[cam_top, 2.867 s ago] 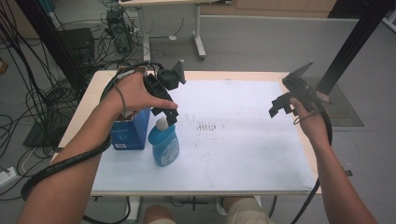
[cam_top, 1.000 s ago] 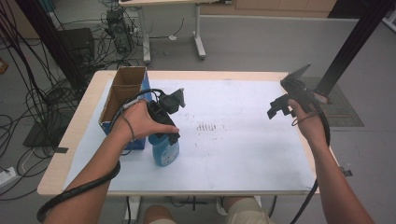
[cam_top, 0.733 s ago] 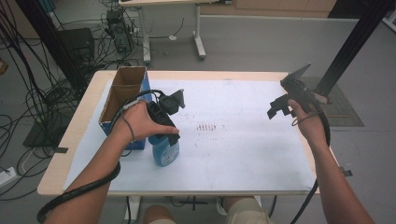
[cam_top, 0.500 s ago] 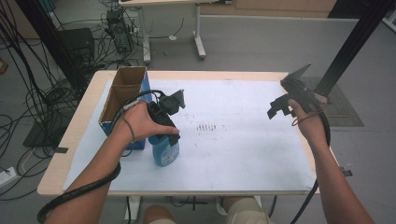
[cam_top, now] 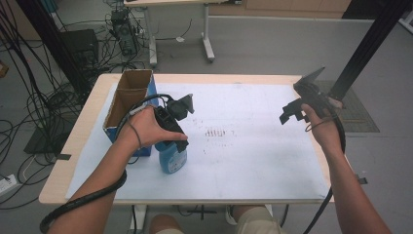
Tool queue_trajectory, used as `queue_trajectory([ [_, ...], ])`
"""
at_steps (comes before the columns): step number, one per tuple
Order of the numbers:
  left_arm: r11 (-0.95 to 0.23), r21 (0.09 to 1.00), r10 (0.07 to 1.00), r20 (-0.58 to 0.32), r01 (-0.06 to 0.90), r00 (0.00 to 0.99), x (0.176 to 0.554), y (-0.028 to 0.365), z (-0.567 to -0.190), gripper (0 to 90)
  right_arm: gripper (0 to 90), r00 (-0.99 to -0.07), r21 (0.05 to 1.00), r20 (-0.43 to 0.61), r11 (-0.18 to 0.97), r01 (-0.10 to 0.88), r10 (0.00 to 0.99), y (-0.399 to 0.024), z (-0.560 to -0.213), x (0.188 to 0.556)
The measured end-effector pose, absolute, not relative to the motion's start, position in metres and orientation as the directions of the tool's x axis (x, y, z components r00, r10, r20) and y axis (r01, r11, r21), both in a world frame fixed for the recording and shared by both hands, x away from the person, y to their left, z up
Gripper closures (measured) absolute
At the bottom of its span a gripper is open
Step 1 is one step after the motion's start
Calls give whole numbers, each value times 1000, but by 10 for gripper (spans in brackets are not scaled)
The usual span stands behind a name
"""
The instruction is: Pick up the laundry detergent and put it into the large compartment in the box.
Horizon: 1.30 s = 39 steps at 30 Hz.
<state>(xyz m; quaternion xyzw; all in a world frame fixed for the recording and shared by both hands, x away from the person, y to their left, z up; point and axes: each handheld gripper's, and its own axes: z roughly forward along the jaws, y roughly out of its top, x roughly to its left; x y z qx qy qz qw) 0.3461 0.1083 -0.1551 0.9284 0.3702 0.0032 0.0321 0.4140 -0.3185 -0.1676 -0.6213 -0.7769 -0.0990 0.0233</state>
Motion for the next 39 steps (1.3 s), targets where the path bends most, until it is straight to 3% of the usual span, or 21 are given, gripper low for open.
queue_trajectory([
  [39,-728,54,684,-3,683,730,347,107,-160,54,52,-226,122,158,208,970,961,-317,-168,414],
])
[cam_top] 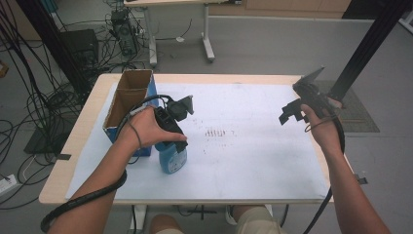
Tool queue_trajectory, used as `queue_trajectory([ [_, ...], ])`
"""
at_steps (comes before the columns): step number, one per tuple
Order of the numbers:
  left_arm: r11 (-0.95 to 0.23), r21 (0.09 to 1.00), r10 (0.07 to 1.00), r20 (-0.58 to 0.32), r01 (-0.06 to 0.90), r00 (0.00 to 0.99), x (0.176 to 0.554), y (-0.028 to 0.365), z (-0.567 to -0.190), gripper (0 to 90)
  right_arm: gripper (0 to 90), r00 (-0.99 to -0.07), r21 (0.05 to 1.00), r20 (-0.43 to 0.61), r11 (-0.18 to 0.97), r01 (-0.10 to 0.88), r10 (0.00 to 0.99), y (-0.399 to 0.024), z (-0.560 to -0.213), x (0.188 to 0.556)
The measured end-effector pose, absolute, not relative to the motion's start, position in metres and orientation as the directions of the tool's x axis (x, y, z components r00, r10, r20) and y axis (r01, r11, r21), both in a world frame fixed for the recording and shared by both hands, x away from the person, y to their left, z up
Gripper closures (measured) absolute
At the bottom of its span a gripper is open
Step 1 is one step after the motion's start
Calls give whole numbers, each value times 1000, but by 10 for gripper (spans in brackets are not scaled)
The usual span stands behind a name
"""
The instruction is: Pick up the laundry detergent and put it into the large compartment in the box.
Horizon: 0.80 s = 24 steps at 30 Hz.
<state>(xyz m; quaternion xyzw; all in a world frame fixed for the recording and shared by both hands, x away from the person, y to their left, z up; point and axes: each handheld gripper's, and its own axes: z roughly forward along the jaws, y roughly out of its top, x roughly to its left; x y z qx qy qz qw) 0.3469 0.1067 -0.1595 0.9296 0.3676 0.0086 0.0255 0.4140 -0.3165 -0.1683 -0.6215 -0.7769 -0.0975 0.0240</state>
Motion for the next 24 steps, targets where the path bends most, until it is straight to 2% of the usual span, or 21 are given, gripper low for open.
queue_trajectory([
  [24,-737,50,675,14,674,738,346,104,-159,58,52,-226,118,158,209,971,961,-317,-169,414],
])
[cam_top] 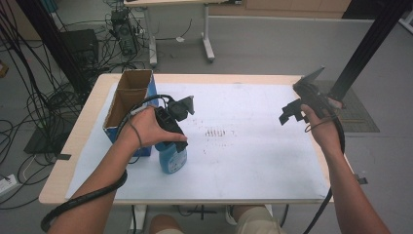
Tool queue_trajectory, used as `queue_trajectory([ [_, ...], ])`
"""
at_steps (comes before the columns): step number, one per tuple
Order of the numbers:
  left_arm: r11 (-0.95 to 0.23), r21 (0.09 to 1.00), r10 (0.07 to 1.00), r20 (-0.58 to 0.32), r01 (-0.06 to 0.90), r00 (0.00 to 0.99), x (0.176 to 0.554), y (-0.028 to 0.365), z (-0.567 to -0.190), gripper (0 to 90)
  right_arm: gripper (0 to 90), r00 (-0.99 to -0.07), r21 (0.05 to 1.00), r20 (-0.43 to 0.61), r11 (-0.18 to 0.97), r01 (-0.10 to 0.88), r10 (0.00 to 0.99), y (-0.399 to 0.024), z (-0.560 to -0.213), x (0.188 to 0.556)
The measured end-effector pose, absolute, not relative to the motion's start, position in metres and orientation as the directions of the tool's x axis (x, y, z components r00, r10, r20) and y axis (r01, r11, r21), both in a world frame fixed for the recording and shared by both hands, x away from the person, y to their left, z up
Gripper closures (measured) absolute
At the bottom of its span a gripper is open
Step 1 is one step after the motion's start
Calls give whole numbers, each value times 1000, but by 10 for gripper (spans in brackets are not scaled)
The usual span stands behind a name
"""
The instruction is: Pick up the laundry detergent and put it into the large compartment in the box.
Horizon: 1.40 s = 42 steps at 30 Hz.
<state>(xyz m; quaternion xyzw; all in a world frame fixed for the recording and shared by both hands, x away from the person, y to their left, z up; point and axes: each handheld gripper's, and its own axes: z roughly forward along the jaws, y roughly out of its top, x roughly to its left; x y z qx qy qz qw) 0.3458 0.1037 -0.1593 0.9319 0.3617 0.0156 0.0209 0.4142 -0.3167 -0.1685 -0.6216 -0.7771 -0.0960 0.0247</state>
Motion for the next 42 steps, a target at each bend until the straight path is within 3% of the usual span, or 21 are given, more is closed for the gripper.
queue_trajectory([
  [23,-742,46,670,25,669,742,345,102,-160,79,52,-222,118,159,205,972,962,-318,-169,414],
  [42,-743,37,669,37,668,743,346,103,-164,230,52,-225,117,159,208,971,961,-316,-171,415],
])
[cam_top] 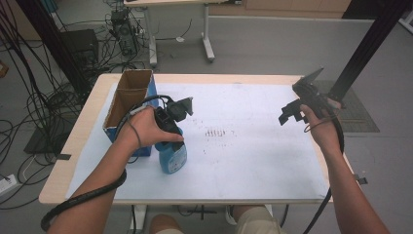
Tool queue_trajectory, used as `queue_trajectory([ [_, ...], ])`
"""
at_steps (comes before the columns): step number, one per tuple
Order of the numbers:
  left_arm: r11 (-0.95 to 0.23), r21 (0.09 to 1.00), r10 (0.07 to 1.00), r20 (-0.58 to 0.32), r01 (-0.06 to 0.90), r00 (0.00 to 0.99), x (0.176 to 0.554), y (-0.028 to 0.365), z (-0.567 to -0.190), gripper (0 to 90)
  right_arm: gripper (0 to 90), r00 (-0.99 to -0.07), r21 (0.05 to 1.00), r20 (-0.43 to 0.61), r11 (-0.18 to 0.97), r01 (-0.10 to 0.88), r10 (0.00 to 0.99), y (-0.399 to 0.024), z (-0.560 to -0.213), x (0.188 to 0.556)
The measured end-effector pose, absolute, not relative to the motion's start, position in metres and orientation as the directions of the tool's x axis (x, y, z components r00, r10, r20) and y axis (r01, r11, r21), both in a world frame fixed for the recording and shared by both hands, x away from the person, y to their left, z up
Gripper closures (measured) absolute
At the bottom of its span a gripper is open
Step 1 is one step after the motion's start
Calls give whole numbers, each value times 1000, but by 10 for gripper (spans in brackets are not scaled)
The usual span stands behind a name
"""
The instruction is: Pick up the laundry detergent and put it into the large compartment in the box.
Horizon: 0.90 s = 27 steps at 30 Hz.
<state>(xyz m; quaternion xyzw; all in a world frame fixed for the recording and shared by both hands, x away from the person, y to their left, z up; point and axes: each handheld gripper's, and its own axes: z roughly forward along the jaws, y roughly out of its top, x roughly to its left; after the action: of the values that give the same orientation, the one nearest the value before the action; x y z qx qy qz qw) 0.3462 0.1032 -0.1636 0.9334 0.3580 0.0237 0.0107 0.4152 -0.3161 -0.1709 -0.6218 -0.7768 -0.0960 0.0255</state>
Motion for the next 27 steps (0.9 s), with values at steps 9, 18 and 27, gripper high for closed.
queue_trajectory([
  [9,-747,32,664,4,664,748,351,104,-165,314,53,-227,114,159,210,971,961,-315,-172,416],
  [18,-746,32,665,-14,665,747,353,106,-165,366,53,-225,113,156,208,972,962,-315,-172,416],
  [27,-748,23,663,-14,663,749,355,104,-165,367,52,-225,114,156,209,971,962,-315,-172,416],
])
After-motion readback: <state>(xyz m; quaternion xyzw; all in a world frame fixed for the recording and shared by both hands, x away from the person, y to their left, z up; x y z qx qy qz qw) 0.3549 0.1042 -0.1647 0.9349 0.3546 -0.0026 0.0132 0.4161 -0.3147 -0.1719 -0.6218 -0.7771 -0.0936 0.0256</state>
